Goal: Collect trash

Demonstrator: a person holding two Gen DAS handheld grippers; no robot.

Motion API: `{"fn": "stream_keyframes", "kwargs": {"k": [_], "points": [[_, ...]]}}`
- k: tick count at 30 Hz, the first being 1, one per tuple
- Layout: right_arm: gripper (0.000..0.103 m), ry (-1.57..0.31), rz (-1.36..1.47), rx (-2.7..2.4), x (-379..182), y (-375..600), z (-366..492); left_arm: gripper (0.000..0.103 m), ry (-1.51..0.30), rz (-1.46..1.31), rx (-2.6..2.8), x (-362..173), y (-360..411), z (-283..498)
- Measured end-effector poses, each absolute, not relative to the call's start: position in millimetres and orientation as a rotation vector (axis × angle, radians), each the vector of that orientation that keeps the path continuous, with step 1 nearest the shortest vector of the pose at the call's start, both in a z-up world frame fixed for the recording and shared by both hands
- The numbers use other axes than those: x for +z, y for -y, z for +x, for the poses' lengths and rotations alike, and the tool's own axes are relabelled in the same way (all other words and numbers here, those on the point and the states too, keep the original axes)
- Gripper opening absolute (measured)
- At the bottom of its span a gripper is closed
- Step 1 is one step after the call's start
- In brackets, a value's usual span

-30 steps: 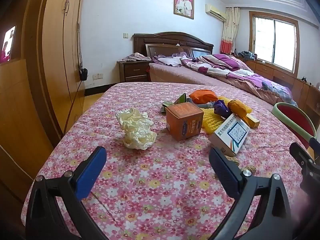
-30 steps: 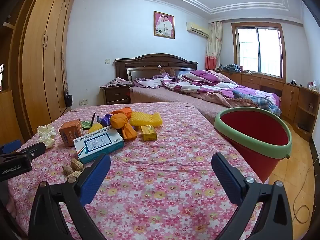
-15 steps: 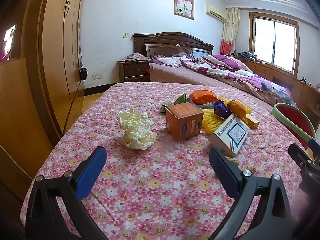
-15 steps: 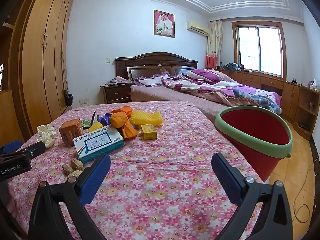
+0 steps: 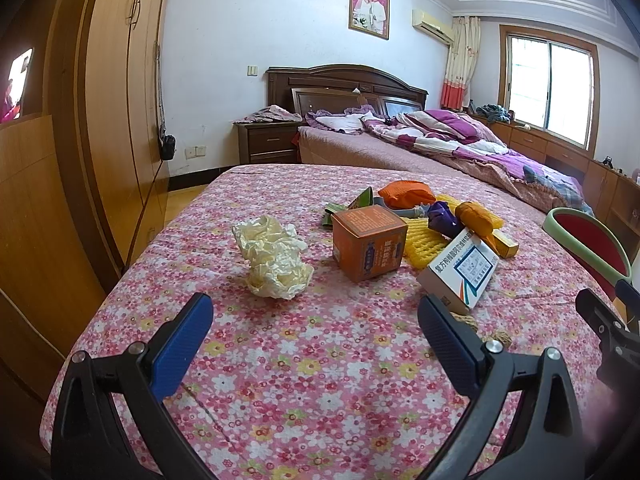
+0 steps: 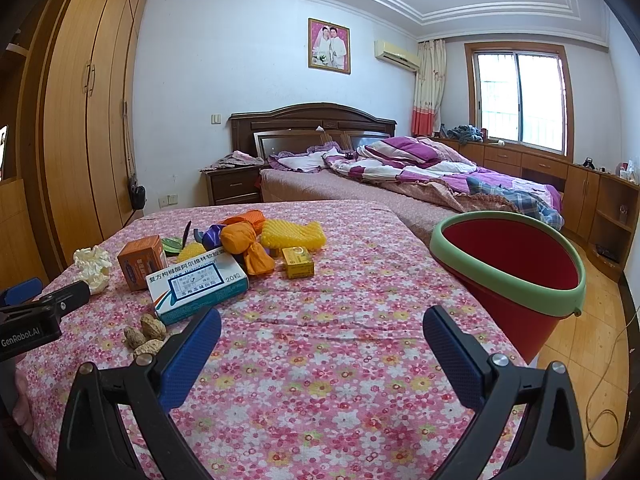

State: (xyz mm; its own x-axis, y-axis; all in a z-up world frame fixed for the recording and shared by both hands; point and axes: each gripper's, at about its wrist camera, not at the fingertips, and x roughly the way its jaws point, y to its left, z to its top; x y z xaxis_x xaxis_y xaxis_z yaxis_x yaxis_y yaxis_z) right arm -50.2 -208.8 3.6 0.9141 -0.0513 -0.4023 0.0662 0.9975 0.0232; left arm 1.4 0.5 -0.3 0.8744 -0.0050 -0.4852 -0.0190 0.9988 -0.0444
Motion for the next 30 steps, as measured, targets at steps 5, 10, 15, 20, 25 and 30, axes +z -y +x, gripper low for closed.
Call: {"fn": "stream_keyframes", "kwargs": {"k": [5,10,15,20,25,30], "points": [[0.103,-0.414,0.036,-0.059,3.3,208.6,-50.1,0.101,-0.507,-0.048,0.008,1.9,-0.2,2.2],[0.103,-0.413,0.035,-0.06,3.1,208.4,-49.7,0.101,-0.506,-0.049,0.007,1.9,-0.2,2.4],[0.103,-0.416,0.033,-0.06,2.9,208.2,-49.6,0.101,-0.505,-0.049,0.006,2.8,-1.8,1.8],[0.103,-0.417,0.034,-0.06,2.8,208.2,-49.5,0.101,-0.505,-0.048,0.006,3.2,-1.6,1.9],[0.103,-0.416,0.032,-0.06,2.6,208.2,-49.4,0.101,-0.505,-0.053,0.004,2.6,-3.0,2.6],[0.103,-0.417,0.031,-0.06,2.4,208.2,-49.1,0.101,-0.504,-0.052,0.004,3.0,-2.1,3.5]]}}
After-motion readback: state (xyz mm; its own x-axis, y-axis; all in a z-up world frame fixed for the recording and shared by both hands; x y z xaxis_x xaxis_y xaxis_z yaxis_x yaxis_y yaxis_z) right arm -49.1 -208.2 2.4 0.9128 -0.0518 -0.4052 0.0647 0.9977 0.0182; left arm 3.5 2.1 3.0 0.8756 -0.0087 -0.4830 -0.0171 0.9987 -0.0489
